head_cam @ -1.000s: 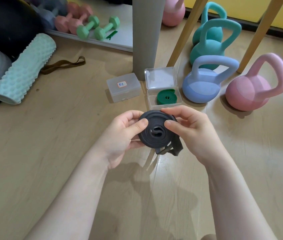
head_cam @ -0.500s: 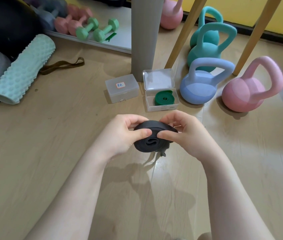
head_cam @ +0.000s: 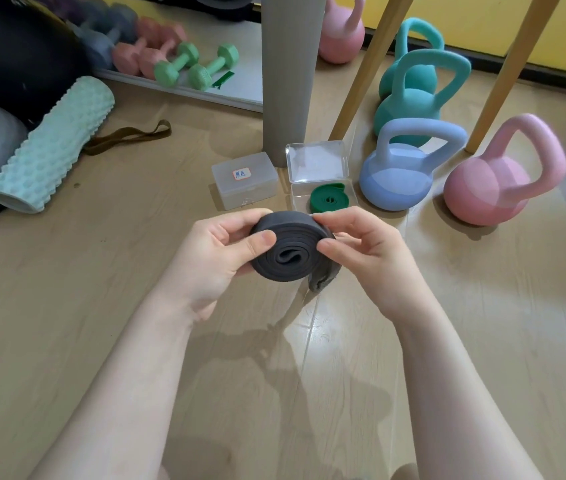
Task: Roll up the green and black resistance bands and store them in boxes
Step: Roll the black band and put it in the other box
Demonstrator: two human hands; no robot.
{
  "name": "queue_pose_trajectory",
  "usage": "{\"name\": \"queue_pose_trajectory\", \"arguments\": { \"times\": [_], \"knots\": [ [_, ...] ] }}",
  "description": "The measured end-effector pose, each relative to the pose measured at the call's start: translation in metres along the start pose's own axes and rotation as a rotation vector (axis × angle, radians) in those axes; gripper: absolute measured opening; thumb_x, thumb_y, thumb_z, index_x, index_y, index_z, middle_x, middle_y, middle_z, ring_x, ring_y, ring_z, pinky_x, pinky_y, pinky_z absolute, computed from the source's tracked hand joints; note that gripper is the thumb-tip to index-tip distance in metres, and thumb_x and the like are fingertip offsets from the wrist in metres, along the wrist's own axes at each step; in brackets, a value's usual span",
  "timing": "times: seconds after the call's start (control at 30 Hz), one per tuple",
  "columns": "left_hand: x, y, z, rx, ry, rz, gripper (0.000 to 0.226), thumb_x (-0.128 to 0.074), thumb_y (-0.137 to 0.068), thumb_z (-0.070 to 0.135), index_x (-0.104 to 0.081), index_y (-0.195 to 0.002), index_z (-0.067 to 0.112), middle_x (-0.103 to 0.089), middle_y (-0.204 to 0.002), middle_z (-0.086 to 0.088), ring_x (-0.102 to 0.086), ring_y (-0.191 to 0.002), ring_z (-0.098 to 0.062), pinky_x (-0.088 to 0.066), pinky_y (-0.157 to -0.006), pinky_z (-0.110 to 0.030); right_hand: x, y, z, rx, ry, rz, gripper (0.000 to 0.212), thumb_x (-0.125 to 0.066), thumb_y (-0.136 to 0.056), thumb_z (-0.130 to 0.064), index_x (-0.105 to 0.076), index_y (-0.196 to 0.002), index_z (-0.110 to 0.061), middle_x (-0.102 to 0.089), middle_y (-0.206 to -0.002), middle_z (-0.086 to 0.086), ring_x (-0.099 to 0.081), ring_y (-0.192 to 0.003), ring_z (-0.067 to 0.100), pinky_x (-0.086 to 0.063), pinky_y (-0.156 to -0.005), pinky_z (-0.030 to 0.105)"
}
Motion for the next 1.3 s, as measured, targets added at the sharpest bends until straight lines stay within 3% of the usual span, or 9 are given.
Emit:
{"name": "queue_pose_trajectory", "arguments": {
  "times": [0.1, 0.3, 0.4, 0.5, 0.67, 0.8, 0.97, 1.17, 1.3],
  "knots": [
    [-0.002, 0.0, 0.0, -0.014, 0.067, -0.031, 0.029, -0.061, -0.071, 0.017, -0.066, -0.099, 0.016, -0.071, -0.089, 0.002, -0.064, -0.087, -0.014, -0.055, -0.077, -0.031, 0.003, 0.001, -0.004, -0.002, -0.026, -0.002, 0.029, -0.063, -0.081, 0.001, -0.067, -0.094, -0.024, -0.069, -0.087, -0.009, -0.066, -0.082, 0.007, -0.053, -0.081, 0.028],
    [-0.014, -0.005, -0.003, -0.017, 0.248, -0.096, 0.028, -0.06, -0.079, 0.014, -0.063, -0.107, 0.011, -0.069, -0.099, -0.006, -0.064, -0.092, -0.02, -0.056, -0.076, -0.031, 0.012, 0.004, -0.019, 0.084, -0.068, 0.126, 0.027, -0.064, -0.08, -0.009, -0.07, -0.09, -0.034, -0.072, -0.081, -0.01, -0.065, -0.078, 0.006, -0.053, -0.077, 0.022],
    [-0.016, -0.004, -0.009, -0.003, 0.286, -0.044, 0.03, -0.06, -0.077, 0.016, -0.061, -0.106, 0.011, -0.069, -0.097, -0.004, -0.064, -0.092, -0.019, -0.056, -0.079, -0.032, 0.009, 0.007, -0.016, 0.055, -0.023, 0.136, 0.032, -0.06, -0.086, -0.004, -0.067, -0.099, -0.032, -0.072, -0.095, -0.008, -0.066, -0.089, 0.007, -0.052, -0.086, 0.025],
    [-0.014, -0.003, -0.017, 0.029, 0.309, 0.019, 0.032, -0.057, -0.075, 0.019, -0.062, -0.106, 0.013, -0.069, -0.096, -0.002, -0.064, -0.091, -0.018, -0.055, -0.082, -0.033, 0.008, 0.007, -0.014, 0.05, 0.088, 0.142, 0.038, -0.065, -0.082, -0.003, -0.065, -0.105, -0.034, -0.068, -0.106, 0.009, -0.064, -0.099, 0.021, -0.049, -0.094, 0.037],
    [-0.017, -0.005, -0.023, 0.087, 0.064, -0.081, 0.014, -0.052, -0.089, 0.009, -0.058, -0.098, 0.017, -0.068, -0.09, 0.003, -0.063, -0.082, -0.011, -0.054, -0.073, -0.025, 0.011, 0.007, -0.004, -0.015, 0.074, 0.111, 0.034, -0.063, -0.083, 0.001, -0.067, -0.101, -0.027, -0.069, -0.1, 0.005, -0.067, -0.082, 0.007, -0.053, -0.079, 0.022],
    [-0.018, -0.005, -0.026, 0.1, -0.22, -0.238, 0.02, -0.063, -0.082, 0.015, -0.06, -0.1, 0.025, -0.071, -0.095, 0.0, -0.065, -0.089, -0.012, -0.051, -0.083, -0.025, 0.002, 0.005, 0.005, -0.049, 0.227, -0.022, 0.036, -0.065, -0.081, 0.002, -0.068, -0.099, -0.029, -0.067, -0.1, 0.003, -0.067, -0.088, 0.016, -0.055, -0.084, 0.036],
    [-0.025, -0.001, -0.036, 0.066, -0.468, -0.232, 0.018, -0.07, -0.078, 0.012, -0.064, -0.087, 0.026, -0.069, -0.082, 0.007, -0.063, -0.074, -0.004, -0.048, -0.069, -0.017, -0.016, 0.007, 0.026, -0.178, 0.392, -0.203, 0.052, -0.072, -0.075, -0.006, -0.054, -0.097, -0.049, -0.064, -0.084, -0.011, -0.067, -0.078, 0.01, -0.054, -0.081, 0.039],
    [-0.021, -0.013, -0.03, 0.034, -0.261, -0.13, 0.02, -0.068, -0.077, 0.001, -0.067, -0.085, 0.019, -0.071, -0.075, 0.01, -0.064, -0.071, -0.004, -0.049, -0.066, -0.015, 0.002, 0.0, 0.022, -0.153, 0.353, -0.03, 0.029, -0.077, -0.072, -0.014, -0.061, -0.079, -0.038, -0.067, -0.085, -0.01, -0.066, -0.079, 0.013, -0.055, -0.076, 0.045],
    [-0.016, -0.011, -0.024, 0.01, -0.149, -0.079, 0.02, -0.065, -0.078, -0.002, -0.067, -0.088, 0.015, -0.072, -0.077, 0.006, -0.064, -0.072, -0.006, -0.049, -0.067, -0.015, 0.002, 0.001, 0.021, -0.163, 0.239, -0.059, 0.035, -0.073, -0.075, -0.008, -0.066, -0.083, -0.042, -0.071, -0.09, -0.008, -0.067, -0.089, 0.016, -0.054, -0.085, 0.046]
  ]
}}
Point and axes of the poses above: each hand's wrist, its own y-axis away from the middle knuckle, its own x-axis out of the back of the hand, z = x × y, the point moved 10 cm from there along -y, towards the middle knuckle
